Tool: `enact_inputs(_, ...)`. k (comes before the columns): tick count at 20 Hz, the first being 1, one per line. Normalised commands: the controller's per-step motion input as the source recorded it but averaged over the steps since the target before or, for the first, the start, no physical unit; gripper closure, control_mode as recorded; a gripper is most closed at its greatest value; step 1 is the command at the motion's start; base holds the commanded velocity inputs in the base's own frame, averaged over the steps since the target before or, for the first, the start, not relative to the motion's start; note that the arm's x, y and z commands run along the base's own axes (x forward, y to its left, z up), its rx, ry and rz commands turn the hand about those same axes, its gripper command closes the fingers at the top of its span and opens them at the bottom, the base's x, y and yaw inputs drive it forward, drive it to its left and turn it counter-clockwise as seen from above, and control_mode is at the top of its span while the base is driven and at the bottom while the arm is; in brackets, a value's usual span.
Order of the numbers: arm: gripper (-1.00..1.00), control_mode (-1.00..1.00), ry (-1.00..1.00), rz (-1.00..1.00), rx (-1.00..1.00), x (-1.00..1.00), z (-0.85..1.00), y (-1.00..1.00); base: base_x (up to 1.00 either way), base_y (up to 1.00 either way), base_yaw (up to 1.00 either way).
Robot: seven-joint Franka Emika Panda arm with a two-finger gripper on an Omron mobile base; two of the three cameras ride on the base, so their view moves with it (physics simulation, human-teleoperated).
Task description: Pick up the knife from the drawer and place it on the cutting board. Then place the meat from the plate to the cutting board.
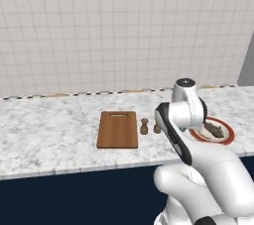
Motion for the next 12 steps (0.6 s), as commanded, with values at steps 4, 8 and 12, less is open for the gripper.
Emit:
enact_inputs(4,1.00,-1.00,0.00,0.10,0.01,0.28,0.92,0.80,0.00,0.00,0.00)
enact_inputs(8,1.00,-1.00,0.05,0.14,0.00,0.34,0.77,1.00,0.00,0.00,0.00)
enact_inputs(12,1.00,-1.00,0.25,0.25,0.00,0.54,-0.04,1.00,0.00,0.00,0.00)
